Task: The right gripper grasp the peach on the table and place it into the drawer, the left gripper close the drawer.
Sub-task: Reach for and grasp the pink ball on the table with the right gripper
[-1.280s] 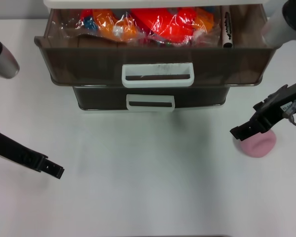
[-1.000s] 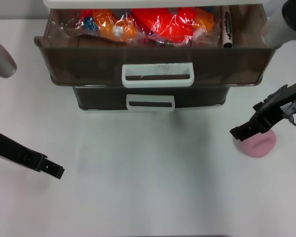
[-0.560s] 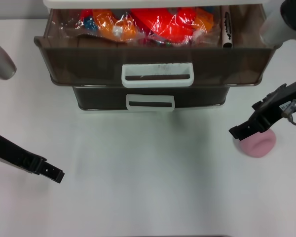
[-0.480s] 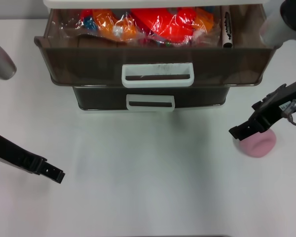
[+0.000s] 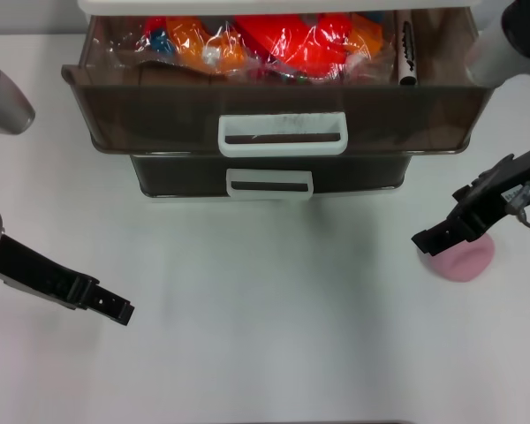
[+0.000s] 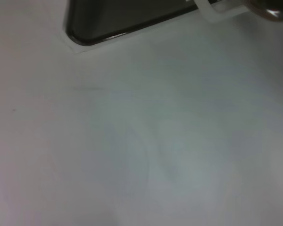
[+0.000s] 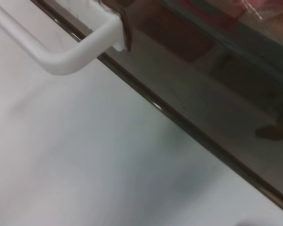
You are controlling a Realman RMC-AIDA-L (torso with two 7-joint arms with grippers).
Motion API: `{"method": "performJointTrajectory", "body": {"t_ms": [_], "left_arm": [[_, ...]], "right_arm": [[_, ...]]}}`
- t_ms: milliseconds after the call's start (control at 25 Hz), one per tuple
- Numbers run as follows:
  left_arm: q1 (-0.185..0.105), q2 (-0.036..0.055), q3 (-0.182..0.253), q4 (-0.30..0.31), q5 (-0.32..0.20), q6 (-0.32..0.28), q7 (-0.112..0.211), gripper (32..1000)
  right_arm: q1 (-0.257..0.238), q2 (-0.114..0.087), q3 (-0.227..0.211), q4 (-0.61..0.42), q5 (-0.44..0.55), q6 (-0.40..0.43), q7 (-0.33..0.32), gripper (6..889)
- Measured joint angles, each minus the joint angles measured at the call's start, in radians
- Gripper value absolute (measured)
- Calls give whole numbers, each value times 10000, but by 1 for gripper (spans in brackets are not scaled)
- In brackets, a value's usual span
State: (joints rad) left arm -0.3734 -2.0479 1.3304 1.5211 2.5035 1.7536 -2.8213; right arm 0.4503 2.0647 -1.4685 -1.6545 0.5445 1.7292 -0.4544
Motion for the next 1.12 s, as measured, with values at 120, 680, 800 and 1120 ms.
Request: {"method": "performJointTrajectory", "body": {"t_ms": [120,680,800,1120], "left_arm": [[14,0,32,198,14,-1,-116,857],[7,29,-124,250,30,-61,-83,856],[1,31,-127,248,29,-71,-76,857],[-96,31,-127,132,44,-113,-73,856]], "right_arm": [[-71,0,36,-141,1,67,2,862],[-594,-50,2734,-342,-77,659,-946,861],[-523,-128,3124,326,-89,629,-1277,861],[286,-365,3547,2901,-256,-216,-1979,863]]}}
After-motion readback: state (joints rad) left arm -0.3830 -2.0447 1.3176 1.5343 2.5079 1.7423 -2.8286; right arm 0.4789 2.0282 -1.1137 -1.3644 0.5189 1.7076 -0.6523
